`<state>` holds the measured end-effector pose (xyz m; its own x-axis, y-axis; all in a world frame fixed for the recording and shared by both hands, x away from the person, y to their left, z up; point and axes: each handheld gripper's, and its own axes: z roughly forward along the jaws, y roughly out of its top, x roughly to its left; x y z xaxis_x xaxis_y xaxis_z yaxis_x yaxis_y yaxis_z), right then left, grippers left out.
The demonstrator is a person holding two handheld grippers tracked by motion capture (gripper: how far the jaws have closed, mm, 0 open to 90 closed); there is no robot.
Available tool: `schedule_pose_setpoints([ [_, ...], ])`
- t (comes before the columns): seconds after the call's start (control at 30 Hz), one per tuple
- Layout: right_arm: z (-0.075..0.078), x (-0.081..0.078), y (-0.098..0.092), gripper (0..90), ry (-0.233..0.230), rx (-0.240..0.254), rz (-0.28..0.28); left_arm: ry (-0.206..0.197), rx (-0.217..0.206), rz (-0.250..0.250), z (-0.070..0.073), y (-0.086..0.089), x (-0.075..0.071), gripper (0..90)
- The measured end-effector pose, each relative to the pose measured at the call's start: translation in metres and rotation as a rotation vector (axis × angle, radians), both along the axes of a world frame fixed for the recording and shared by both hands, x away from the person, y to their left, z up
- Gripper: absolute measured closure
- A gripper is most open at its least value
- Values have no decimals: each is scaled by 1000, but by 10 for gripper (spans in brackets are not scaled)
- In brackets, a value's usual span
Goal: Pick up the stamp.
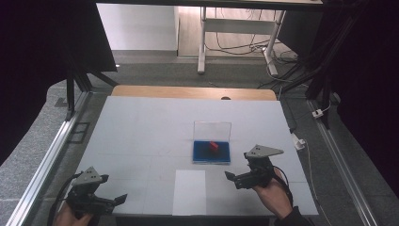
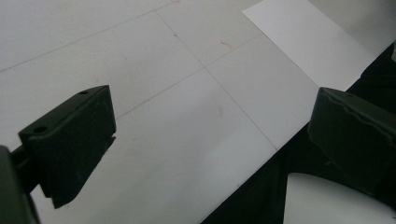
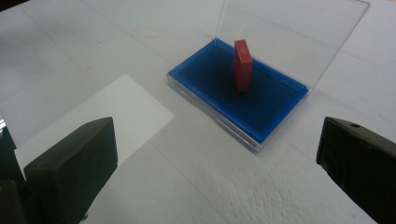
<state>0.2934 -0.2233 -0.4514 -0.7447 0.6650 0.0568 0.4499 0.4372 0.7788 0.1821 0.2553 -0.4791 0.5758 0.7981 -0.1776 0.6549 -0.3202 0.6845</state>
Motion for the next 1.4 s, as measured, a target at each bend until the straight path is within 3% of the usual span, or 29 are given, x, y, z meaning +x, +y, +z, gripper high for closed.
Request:
schedule_pose_setpoints([
  [0.17,0,9,9,0,14,6,8,-3,15,-2,0,-1,0,13],
  [0.5,-6,31,29,0,18,-58,9,-4,15,-3,0,-2,0,12],
  [0.83,-10,53,43,0,39,-70,20,-6,17,-4,0,-2,-1,12],
  [1.4,-28,87,64,1,59,-144,23,-7,27,-5,0,-3,-1,13],
])
